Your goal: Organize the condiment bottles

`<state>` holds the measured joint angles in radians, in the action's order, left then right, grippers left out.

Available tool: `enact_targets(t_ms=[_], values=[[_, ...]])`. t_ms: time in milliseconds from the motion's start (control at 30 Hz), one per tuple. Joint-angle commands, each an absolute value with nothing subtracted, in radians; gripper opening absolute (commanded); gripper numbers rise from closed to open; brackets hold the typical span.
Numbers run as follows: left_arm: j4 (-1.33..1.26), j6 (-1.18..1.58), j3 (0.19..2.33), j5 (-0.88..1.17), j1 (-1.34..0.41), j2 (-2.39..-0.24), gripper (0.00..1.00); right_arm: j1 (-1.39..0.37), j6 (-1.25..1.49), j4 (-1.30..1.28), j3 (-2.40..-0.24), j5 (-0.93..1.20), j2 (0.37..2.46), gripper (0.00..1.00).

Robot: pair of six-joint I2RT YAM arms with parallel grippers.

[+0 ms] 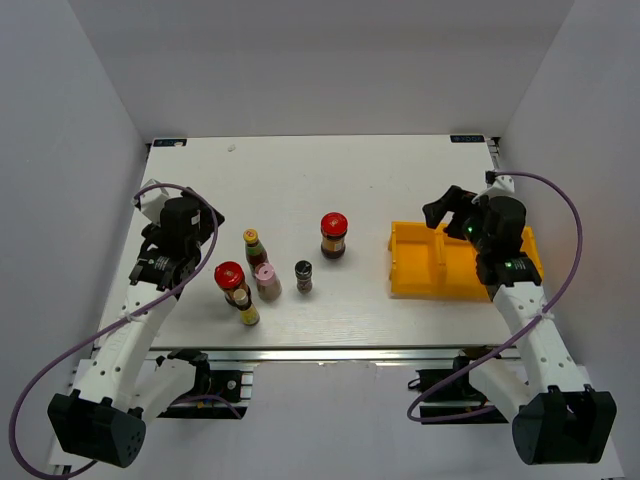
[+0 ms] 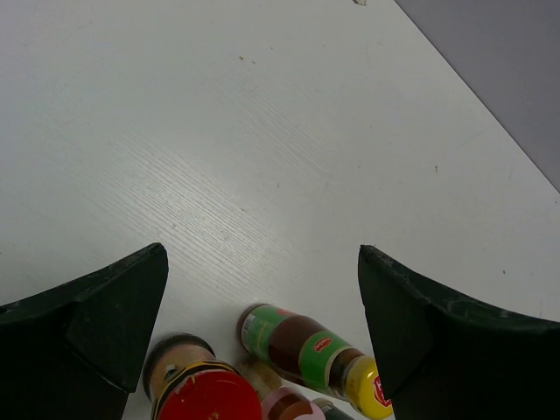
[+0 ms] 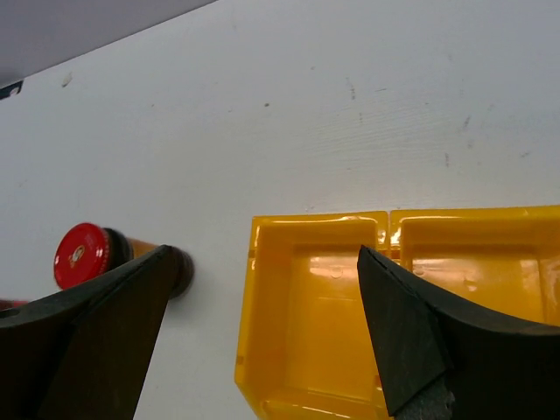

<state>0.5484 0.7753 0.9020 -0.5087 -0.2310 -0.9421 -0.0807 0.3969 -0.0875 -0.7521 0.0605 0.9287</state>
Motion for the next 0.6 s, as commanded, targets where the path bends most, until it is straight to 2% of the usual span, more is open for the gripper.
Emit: enact_targets(t_ms=[0,100,167,233,267,433,567], values=[[0.555,0.772,0.923,-0.499,-0.229,-0.942,0.98,-0.080,0.338,-0.032,-0.784,0.225,0.936,0.89],[0.554,0.759,0.925,-0.492,-0.227,-0.946,0.98,-0.092,0.315,-0.093,-0.848,0.390,1.026,0.89],[0.552,0.761,0.927,-0.491,-0.229,-0.948,0.98,-0.173,0.293,-0.124,-0.906,0.407,1.087,0.89],[0.552,0.759,0.923,-0.485,-0.227,-0.946,0.98,-0.276,0.244,-0.135,-0.948,0.268,1.112,0.89],[0.551,0.759,0.922,-0.483,-0.227,-0.945,0.98,-0.384,0.182,-0.141,-0.960,0.156,1.132,0.89],[0.535,0.761,0.904,-0.460,-0.227,-0.933,0.98,-0.569,0.117,-0.152,-1.048,0.083,1.267,0.89],[0.545,0.761,0.900,-0.463,-0.227,-0.936,0.98,-0.730,0.080,-0.224,-1.188,-0.164,1.406,0.89]])
